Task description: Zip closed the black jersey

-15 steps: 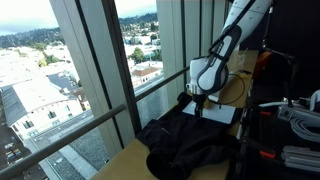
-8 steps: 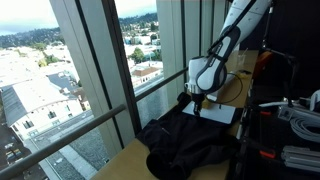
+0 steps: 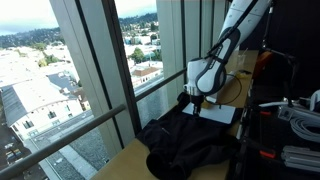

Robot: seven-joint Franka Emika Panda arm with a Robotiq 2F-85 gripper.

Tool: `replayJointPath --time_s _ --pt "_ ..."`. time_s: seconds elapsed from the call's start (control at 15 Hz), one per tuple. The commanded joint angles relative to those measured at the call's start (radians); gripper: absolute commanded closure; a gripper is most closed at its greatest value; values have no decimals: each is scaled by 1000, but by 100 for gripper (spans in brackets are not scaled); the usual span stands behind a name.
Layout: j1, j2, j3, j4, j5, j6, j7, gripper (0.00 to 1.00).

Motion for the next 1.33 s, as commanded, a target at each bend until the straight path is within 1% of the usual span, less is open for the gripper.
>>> replayJointPath --time_s 0.0,0.47,1.0,1.27 --pt "32 2 -8 23 -33 -18 50 98" --pt "106 19 -5 75 -51 -47 96 98" --pt "196 73 -3 142 -83 -92 146 98" --pt "231 97 -2 167 -100 -106 164 98"
